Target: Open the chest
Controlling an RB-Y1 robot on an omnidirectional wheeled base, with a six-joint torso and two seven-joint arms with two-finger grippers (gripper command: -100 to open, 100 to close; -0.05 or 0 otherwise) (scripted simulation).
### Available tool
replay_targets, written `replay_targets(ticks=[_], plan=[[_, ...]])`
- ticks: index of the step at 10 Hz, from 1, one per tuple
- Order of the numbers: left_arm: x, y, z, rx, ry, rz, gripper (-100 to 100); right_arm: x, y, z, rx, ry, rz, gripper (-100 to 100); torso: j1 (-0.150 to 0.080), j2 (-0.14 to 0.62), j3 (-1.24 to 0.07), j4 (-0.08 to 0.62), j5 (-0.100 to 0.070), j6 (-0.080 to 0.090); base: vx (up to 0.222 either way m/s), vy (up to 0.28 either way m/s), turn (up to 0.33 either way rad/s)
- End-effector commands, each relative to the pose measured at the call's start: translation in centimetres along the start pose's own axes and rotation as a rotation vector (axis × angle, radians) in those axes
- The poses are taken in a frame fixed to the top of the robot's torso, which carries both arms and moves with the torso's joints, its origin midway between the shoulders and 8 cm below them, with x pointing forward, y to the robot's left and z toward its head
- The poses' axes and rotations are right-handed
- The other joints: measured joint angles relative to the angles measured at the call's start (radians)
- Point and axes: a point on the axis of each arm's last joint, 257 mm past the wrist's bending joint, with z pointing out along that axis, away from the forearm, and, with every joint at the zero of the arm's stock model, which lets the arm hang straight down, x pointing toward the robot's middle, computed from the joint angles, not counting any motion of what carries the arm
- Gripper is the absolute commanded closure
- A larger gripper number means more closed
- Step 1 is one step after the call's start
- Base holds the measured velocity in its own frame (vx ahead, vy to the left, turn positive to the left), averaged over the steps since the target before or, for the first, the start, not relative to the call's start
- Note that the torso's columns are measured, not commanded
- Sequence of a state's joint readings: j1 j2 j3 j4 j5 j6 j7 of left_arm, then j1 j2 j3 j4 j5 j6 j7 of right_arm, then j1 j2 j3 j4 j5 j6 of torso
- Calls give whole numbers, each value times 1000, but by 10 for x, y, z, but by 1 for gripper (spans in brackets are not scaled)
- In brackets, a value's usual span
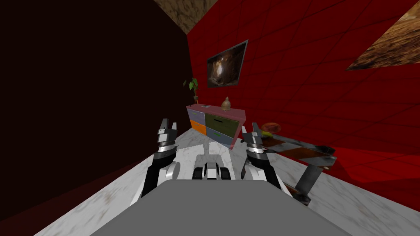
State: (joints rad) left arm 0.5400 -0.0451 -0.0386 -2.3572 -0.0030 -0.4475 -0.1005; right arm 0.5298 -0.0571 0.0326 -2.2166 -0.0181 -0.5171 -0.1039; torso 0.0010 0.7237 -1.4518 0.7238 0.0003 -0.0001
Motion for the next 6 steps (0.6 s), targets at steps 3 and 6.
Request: replay_targets(ticks=[3,6], plan=[[0,0,0,0,0,0,0,13,-32,-7,107,100,-191,-100,0,13,-25,13,0,0,82,46,20],[0,0,0,0,0,0,0,17,-51,-13,164,140,-300,-100,-2,16,-23,15,0,0,78,42,18]])
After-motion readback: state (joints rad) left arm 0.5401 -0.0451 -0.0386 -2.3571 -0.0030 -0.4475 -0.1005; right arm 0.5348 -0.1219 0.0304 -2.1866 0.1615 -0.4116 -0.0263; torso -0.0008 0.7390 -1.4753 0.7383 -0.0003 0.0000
